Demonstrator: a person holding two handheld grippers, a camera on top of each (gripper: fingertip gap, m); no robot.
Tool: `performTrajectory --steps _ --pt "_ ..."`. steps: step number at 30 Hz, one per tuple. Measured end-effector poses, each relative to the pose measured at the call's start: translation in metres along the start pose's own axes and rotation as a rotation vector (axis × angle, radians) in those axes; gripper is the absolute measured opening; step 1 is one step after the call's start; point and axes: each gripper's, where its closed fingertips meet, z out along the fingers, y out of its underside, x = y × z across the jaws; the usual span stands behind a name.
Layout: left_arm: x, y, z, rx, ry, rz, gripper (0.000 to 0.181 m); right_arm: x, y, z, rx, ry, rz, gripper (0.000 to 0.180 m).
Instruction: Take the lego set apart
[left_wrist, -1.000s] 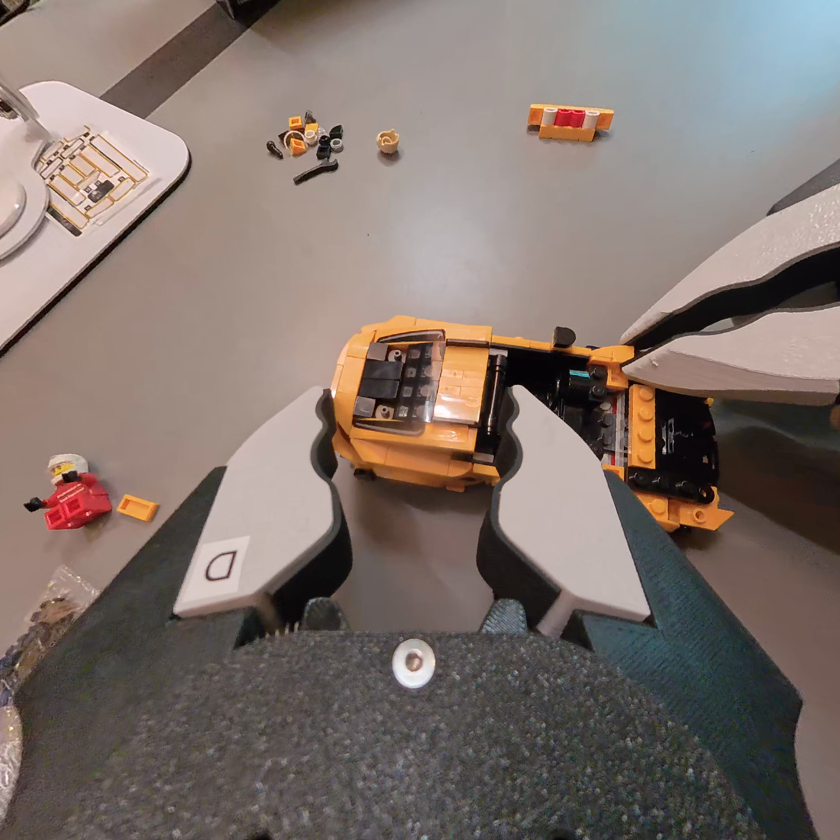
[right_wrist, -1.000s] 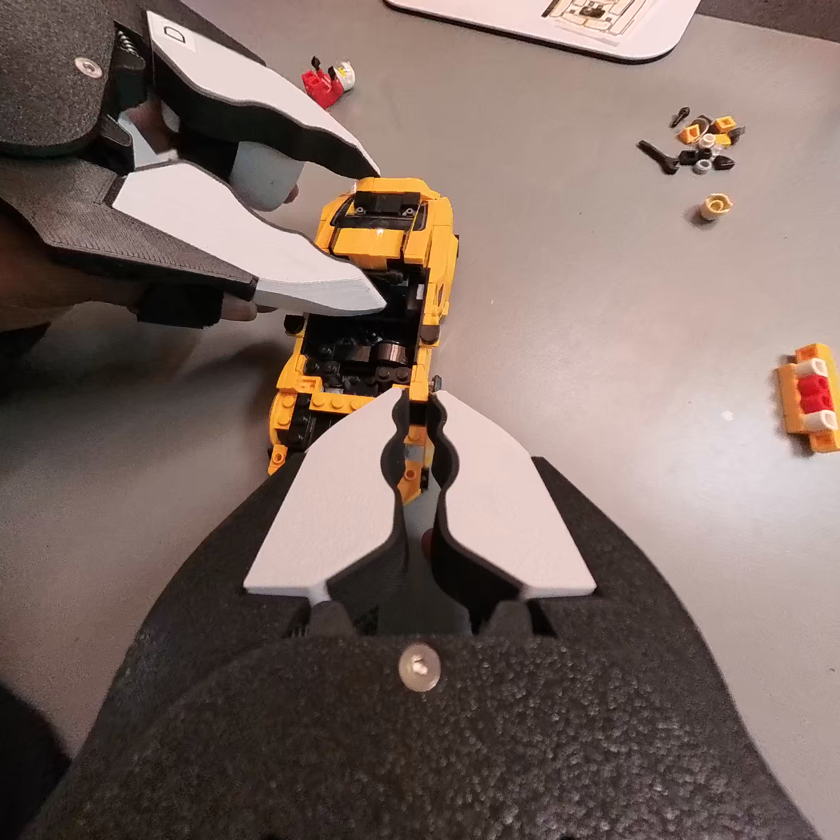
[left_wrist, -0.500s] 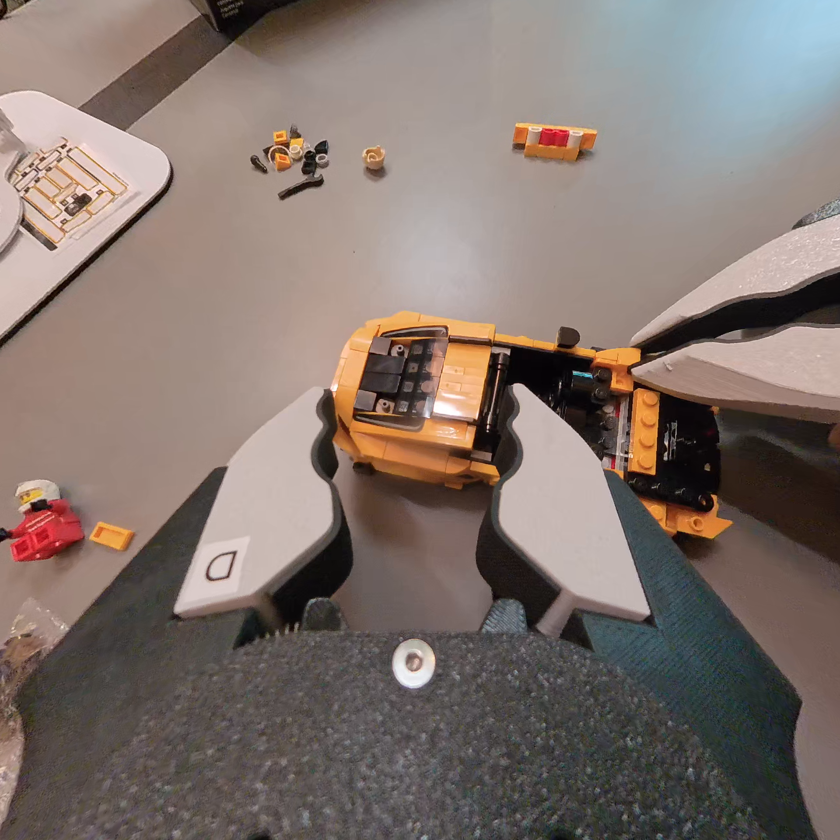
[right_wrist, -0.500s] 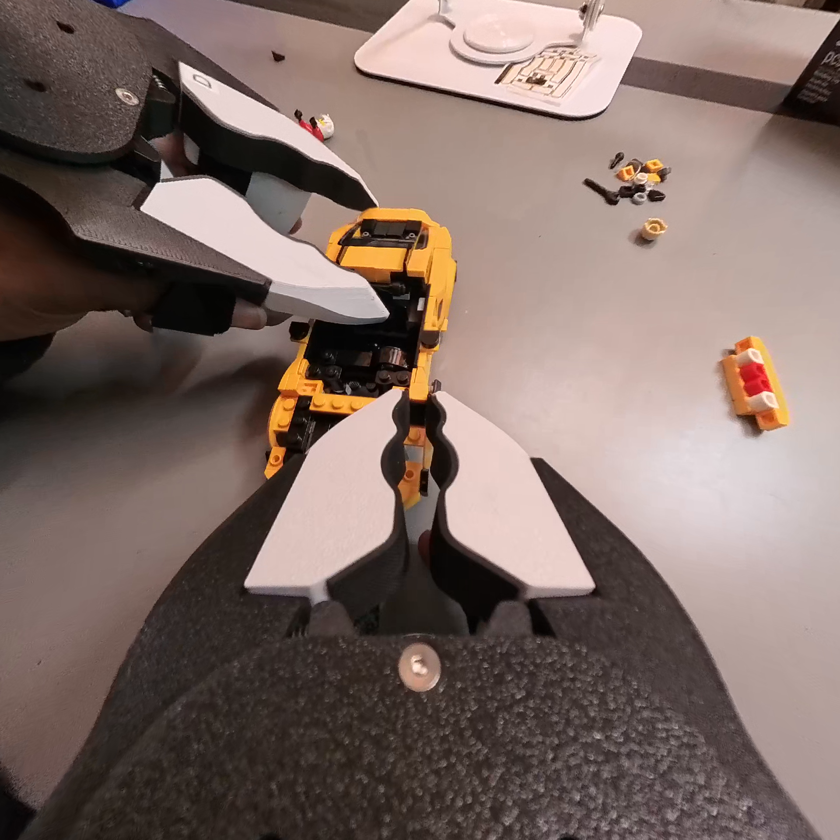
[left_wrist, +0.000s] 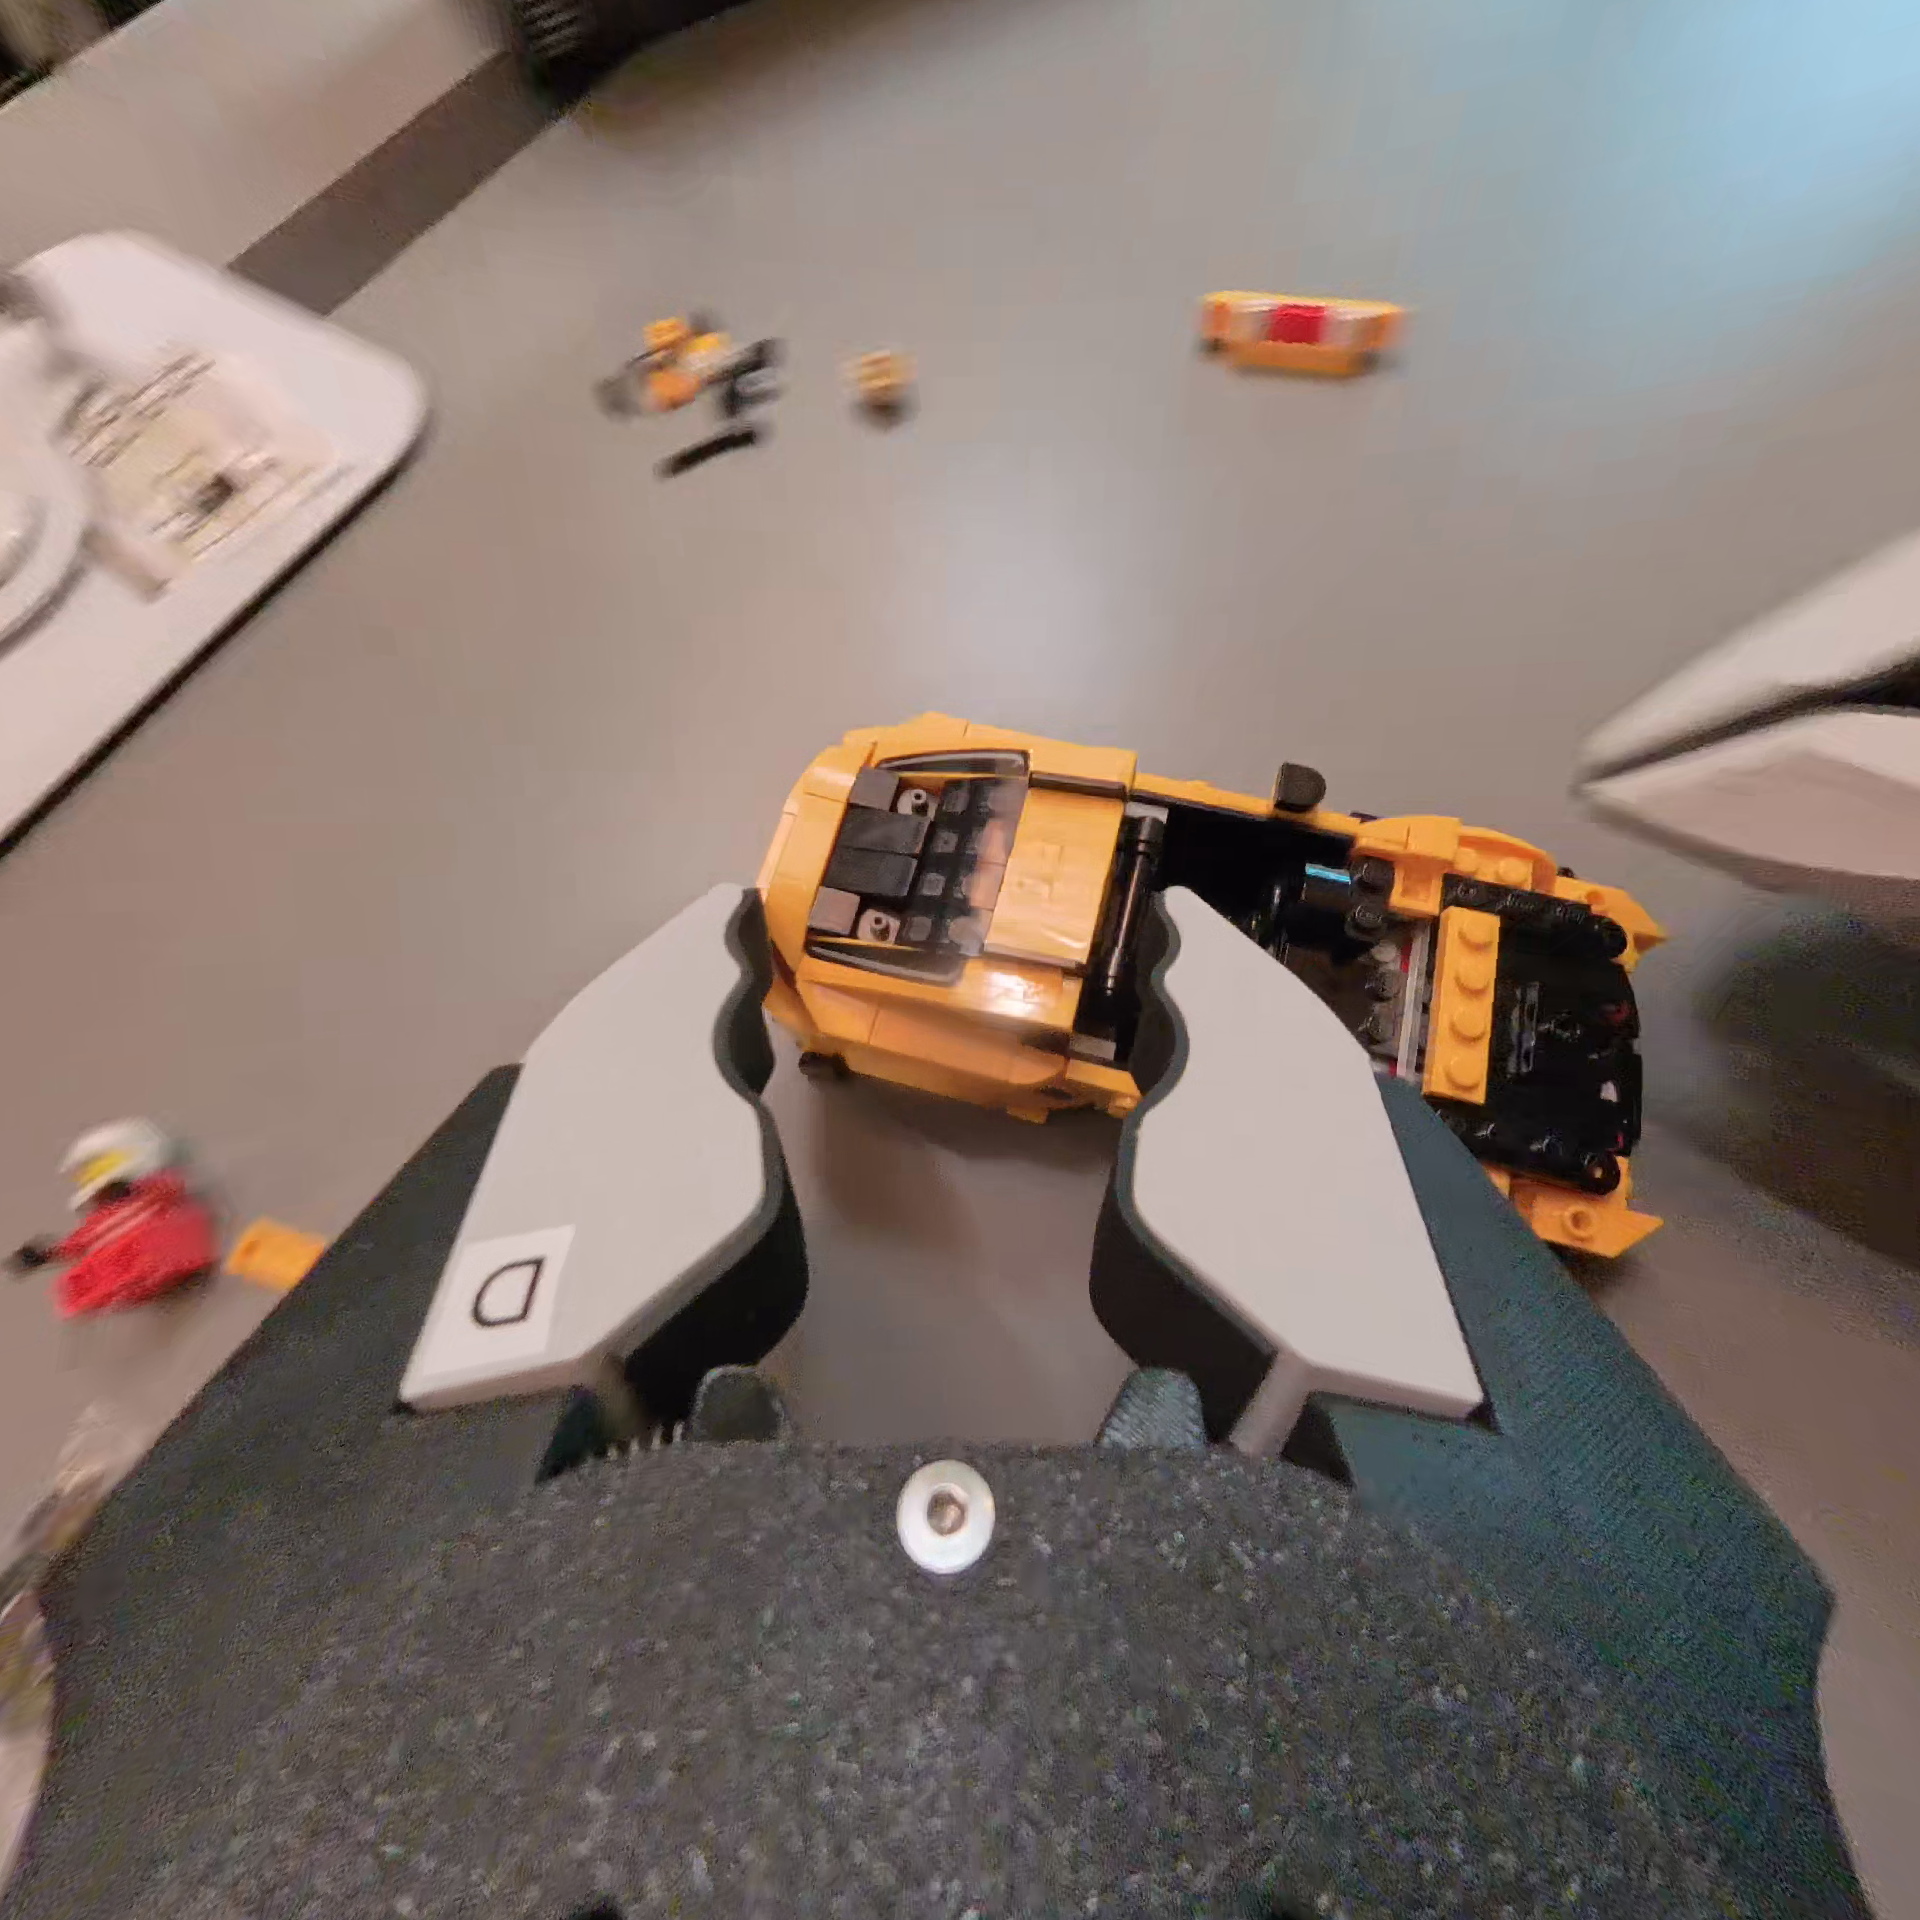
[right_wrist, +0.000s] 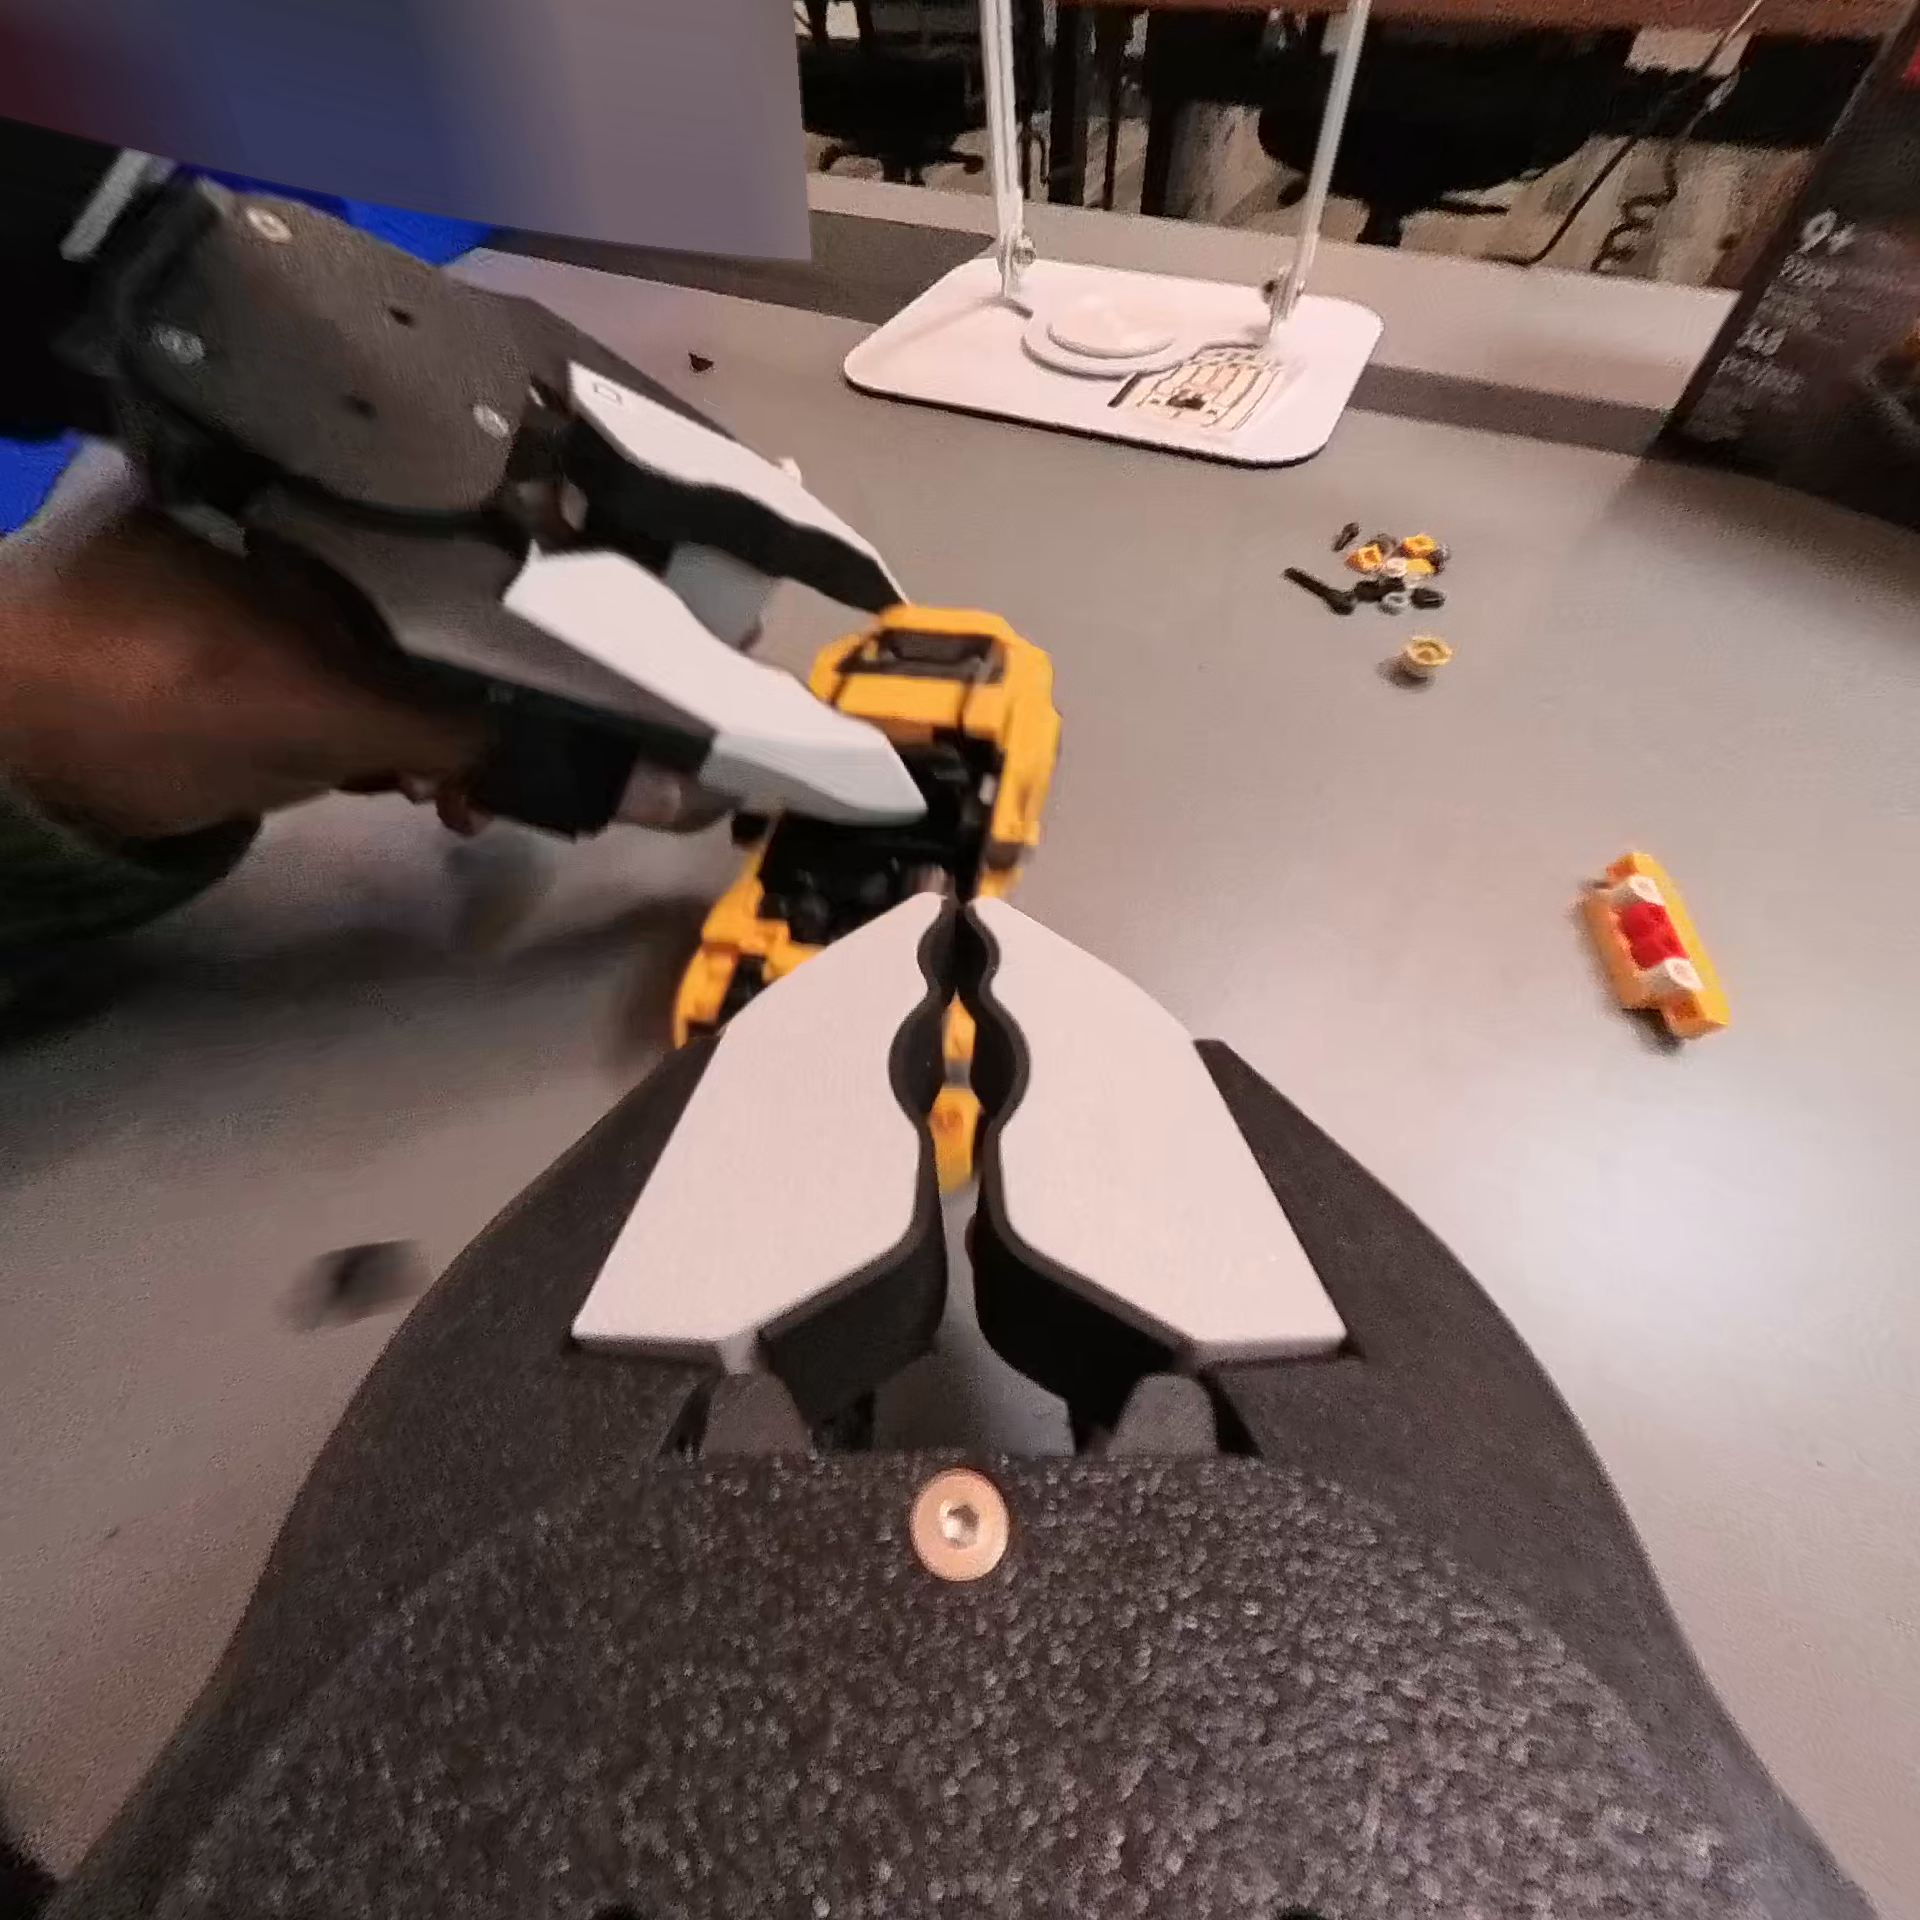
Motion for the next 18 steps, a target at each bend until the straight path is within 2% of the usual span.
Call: performTrajectory --steps 4,14,18 --pt "-0.014 0.002 -0.002 -0.022 -0.046 -0.024 0.068 0.011 -0.008 -0.004 0.044 -0.017 0.102 0.0" --pt "-0.018 0.002 -0.003 0.007 -0.033 -0.015 0.068 0.024 -0.018 -0.009 0.075 -0.032 0.127 0.003" --pt "-0.018 -0.006 -0.01 0.065 0.031 -0.052 0.073 0.026 -0.021 -0.008 0.067 -0.052 0.091 0.007"
